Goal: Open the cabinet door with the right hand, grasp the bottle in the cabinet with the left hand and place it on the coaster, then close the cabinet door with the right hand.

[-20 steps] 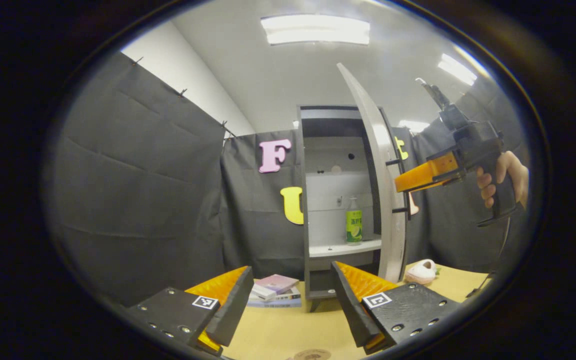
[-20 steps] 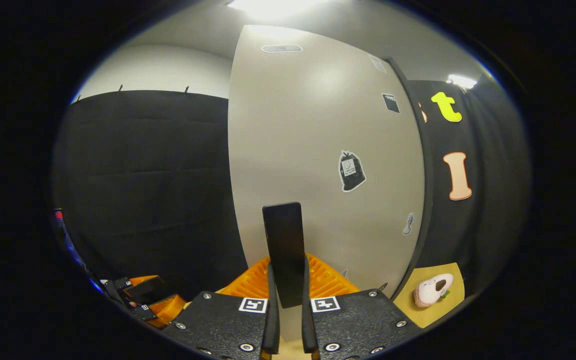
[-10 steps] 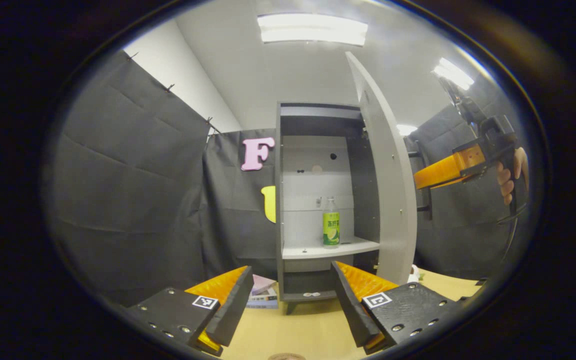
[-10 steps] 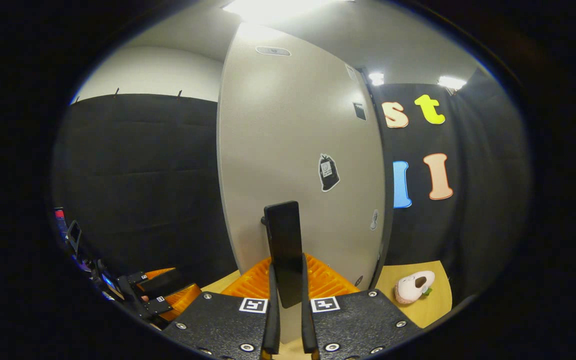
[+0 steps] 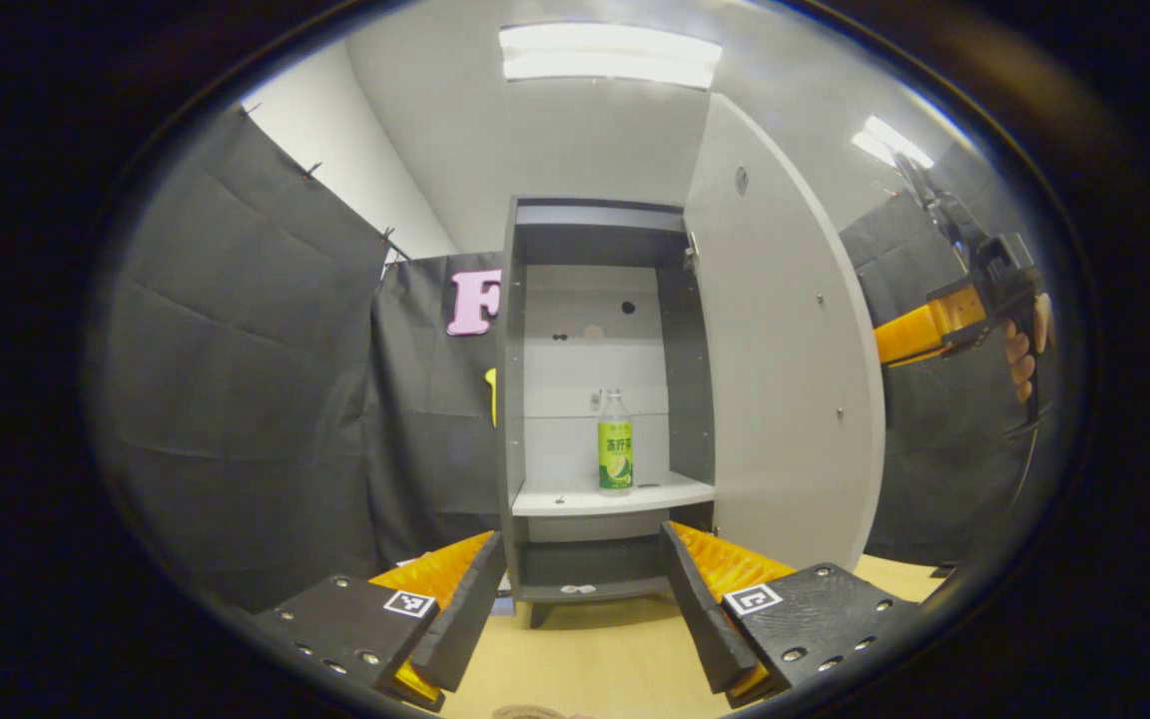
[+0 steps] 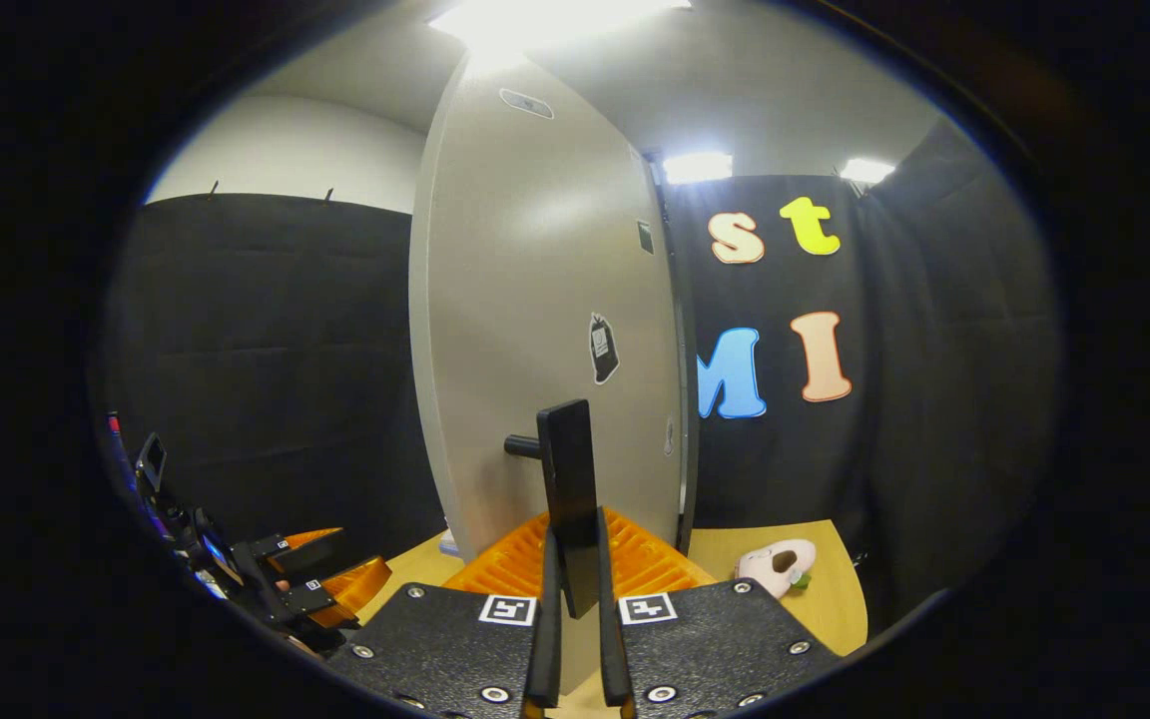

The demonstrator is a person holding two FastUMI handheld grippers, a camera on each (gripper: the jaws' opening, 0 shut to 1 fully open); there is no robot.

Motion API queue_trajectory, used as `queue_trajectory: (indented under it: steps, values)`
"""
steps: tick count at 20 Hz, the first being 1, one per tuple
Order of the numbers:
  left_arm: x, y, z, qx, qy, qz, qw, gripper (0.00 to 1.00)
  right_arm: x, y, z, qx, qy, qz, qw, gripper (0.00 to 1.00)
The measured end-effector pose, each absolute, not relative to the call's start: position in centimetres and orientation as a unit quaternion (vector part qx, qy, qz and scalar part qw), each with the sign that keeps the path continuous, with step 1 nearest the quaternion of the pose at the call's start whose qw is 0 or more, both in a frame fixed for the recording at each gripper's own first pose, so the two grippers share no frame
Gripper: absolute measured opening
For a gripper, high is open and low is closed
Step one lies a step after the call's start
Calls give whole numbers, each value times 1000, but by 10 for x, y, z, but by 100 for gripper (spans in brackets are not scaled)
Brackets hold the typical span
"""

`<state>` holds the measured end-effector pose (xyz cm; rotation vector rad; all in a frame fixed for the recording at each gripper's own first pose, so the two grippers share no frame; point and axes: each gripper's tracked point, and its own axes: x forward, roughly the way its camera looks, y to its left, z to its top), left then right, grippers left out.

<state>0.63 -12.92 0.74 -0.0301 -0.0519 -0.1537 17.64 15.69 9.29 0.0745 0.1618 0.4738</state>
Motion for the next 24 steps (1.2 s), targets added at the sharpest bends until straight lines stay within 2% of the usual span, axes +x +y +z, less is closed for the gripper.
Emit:
queue_trajectory:
  steps: [5, 6, 8, 9, 10, 13, 14, 15, 16, 18, 20, 21, 22, 23, 24]
  values:
    - [4, -136, 10, -10, -23, -73, 997, 92, 182, 129, 92, 35, 74, 213, 974, 13]
    - [2, -137, 10, -7, -22, -71, 997, 89, 183, 123, 92, 31, 72, 207, 975, 13]
    - [0, -138, 11, -6, -21, -65, 998, 92, 186, 111, 92, 25, 67, 196, 978, 11]
    - [-1, -139, 13, -5, -21, -62, 998, 89, 189, 105, 93, 25, 64, 191, 979, 11]
    - [-1, -141, 13, -4, -21, -59, 998, 92, 190, 100, 93, 27, 63, 186, 980, 11]
    - [0, -145, 17, 3, -20, -52, 998, 92, 189, 102, 90, 57, 62, 206, 975, 11]
    - [2, -147, 19, 6, -19, -50, 999, 89, 186, 101, 91, 64, 61, 212, 973, 10]
    - [5, -149, 20, 8, -19, -50, 999, 92, 186, 98, 91, 68, 58, 213, 973, 11]
    - [6, -151, 23, 10, -16, -51, 999, 89, 184, 94, 90, 68, 56, 211, 973, 12]
    - [18, -157, 26, 16, -13, -54, 998, 89, 177, 85, 88, 67, 52, 205, 975, 17]
    - [33, -160, 35, 19, -15, -57, 998, 92, 169, 67, 89, 56, 42, 191, 979, 33]
    - [40, -162, 38, 16, -16, -60, 998, 92, 169, 56, 91, 45, 31, 176, 983, 58]
    - [51, -164, 41, 12, -17, -64, 998, 89, 166, 42, 91, 33, 21, 154, 987, 70]
    - [62, -167, 44, 8, -20, -69, 997, 88, 165, 32, 90, 23, 14, 131, 991, 92]
    - [73, -169, 47, 4, -22, -75, 997, 88, 162, 23, 89, 18, 12, 109, 994, 92]
